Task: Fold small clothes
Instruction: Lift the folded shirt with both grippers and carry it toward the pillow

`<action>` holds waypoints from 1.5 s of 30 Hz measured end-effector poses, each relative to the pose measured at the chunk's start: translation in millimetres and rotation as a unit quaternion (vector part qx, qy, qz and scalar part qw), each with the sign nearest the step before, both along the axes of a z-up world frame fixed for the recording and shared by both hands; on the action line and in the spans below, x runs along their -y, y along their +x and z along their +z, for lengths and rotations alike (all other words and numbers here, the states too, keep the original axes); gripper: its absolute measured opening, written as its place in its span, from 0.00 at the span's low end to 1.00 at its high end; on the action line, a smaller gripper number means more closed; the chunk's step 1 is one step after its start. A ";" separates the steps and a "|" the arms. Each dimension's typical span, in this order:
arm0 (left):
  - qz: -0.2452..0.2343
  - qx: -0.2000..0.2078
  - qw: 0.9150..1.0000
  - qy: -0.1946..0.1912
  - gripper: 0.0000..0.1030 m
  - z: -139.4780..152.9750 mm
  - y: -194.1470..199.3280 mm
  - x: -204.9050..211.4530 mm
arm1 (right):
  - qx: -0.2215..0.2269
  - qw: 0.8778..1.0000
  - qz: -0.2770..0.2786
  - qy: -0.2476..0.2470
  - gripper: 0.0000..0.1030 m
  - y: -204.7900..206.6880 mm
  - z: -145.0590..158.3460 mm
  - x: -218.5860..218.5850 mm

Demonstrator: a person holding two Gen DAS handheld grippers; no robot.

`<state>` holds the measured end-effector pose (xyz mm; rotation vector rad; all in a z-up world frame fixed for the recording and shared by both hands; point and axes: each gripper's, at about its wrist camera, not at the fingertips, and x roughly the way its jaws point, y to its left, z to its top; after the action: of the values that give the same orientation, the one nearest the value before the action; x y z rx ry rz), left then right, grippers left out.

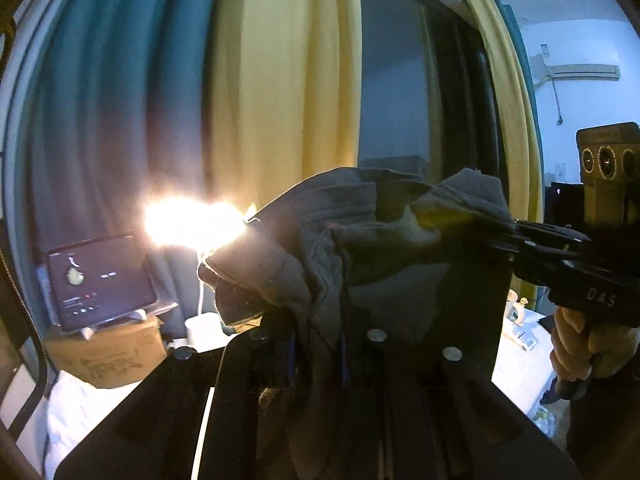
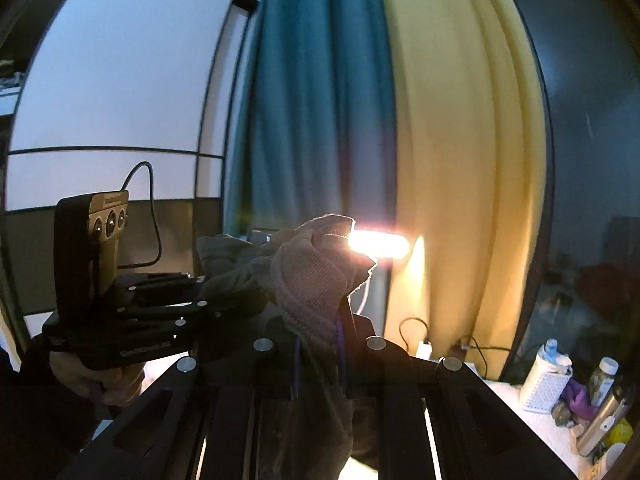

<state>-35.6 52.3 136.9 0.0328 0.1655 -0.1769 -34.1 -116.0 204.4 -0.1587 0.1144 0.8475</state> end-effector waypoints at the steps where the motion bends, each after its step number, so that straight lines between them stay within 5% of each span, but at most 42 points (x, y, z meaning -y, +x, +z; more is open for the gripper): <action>1: 0.004 0.002 1.000 0.001 0.13 -0.6 -3.0 -4.7 | 0.002 1.000 0.003 0.000 0.13 -3.6 1.3 -2.6; 21: 0.109 0.014 0.994 0.002 0.13 -12.0 -72.8 -79.4 | 0.004 0.992 0.121 -0.019 0.13 -50.3 -2.0 -93.8; 45: 0.139 -0.095 0.986 -0.015 0.13 -61.0 14.0 -149.8 | -0.119 0.981 0.149 -0.029 0.13 76.0 -64.5 -181.1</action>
<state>-21.6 202.1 75.9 -0.0374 0.3559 0.0976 41.9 65.1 139.9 -0.1292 0.3465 1.1624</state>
